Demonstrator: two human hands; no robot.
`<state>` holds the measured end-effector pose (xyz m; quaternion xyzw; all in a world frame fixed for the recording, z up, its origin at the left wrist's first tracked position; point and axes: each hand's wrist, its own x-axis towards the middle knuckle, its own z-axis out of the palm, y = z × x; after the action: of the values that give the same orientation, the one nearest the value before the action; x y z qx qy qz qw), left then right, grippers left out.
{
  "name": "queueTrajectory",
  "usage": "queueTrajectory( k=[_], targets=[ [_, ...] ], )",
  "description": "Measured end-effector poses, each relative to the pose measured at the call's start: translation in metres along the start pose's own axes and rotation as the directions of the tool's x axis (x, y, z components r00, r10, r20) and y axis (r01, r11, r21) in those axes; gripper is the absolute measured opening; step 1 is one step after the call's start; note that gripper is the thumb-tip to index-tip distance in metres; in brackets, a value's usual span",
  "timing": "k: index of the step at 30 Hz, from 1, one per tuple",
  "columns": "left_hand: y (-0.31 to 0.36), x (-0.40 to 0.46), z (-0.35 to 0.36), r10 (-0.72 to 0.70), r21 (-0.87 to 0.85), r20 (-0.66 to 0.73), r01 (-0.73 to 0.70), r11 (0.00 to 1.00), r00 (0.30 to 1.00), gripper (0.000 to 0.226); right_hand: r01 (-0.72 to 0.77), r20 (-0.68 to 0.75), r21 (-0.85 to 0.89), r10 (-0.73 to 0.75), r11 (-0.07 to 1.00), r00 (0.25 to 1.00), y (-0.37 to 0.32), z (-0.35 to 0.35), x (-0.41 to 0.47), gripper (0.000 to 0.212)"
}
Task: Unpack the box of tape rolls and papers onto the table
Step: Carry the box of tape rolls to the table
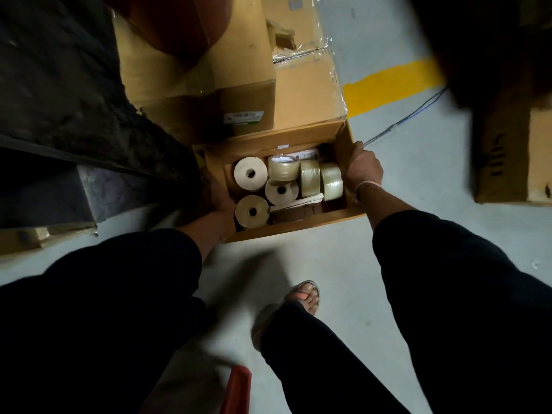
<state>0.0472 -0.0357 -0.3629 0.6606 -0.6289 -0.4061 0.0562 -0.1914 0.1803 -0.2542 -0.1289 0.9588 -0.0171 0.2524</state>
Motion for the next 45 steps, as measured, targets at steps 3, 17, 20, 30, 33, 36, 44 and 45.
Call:
queueTrajectory(
  k=[3,17,20,30,33,36,44,45],
  targets=[
    [0.028,-0.035,-0.031,-0.024,0.11,0.04,0.02,0.994,0.999,0.088,-0.007,0.002,-0.018,0.007,1.0,1.0,0.005,-0.03,-0.027,0.038],
    [0.24,-0.255,-0.254,0.079,0.482,0.3,-0.222,0.848,0.951,0.054,-0.141,-0.002,0.064,0.142,0.988,0.99,0.025,-0.26,-0.221,0.036],
    [0.275,-0.286,-0.301,0.133,0.444,0.345,-0.287,0.849,0.929,0.062,-0.136,-0.02,0.084,0.138,0.987,0.99,0.021,-0.32,-0.265,0.035],
    [0.369,-0.362,-0.438,0.379,0.29,0.445,-0.53,0.797,0.812,0.051,-0.197,-0.117,0.296,0.24,0.935,0.964,0.019,-0.471,-0.38,0.037],
    [0.391,-0.38,-0.469,0.465,0.261,0.457,-0.615,0.744,0.758,0.048,-0.181,-0.143,0.31,0.234,0.933,0.962,0.019,-0.499,-0.405,0.034],
    [0.404,-0.377,-0.491,0.504,0.177,0.457,-0.63,0.756,0.733,0.05,-0.107,-0.199,0.294,0.17,0.95,0.965,0.017,-0.524,-0.416,0.039],
    [0.409,-0.377,-0.558,0.553,-0.052,0.389,-0.582,0.812,0.737,0.056,0.048,-0.269,0.274,0.028,0.961,0.963,-0.027,-0.575,-0.424,0.036],
    [0.408,-0.376,-0.568,0.553,-0.045,0.374,-0.582,0.812,0.744,0.05,0.073,-0.269,0.269,0.003,0.96,0.963,-0.038,-0.578,-0.425,0.038]
  ],
)
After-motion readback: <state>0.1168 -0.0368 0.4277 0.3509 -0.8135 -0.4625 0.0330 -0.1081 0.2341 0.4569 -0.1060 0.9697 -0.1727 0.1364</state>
